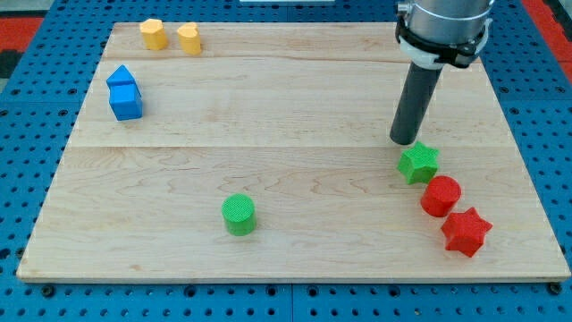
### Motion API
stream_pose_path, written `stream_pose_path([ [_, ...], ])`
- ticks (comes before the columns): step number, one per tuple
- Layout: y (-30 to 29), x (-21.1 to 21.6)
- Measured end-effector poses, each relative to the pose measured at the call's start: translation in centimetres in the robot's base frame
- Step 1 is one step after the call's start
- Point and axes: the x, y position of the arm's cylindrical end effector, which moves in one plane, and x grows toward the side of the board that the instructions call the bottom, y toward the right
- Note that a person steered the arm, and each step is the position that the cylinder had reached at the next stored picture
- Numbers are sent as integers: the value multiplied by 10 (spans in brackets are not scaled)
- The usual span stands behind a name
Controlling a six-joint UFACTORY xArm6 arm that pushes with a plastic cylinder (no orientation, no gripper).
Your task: Push both red circle and green star slightly to their right
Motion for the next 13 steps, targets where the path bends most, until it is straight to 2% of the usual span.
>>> stream_pose_path([
  [1, -33, -6],
  [2, -37, 70],
  [3, -19, 89],
  [5, -11, 57],
  [6, 35, 47],
  [7, 25, 45],
  [8, 4, 51],
  [10, -13, 93],
  [11, -9, 109],
  [13, 28, 104],
])
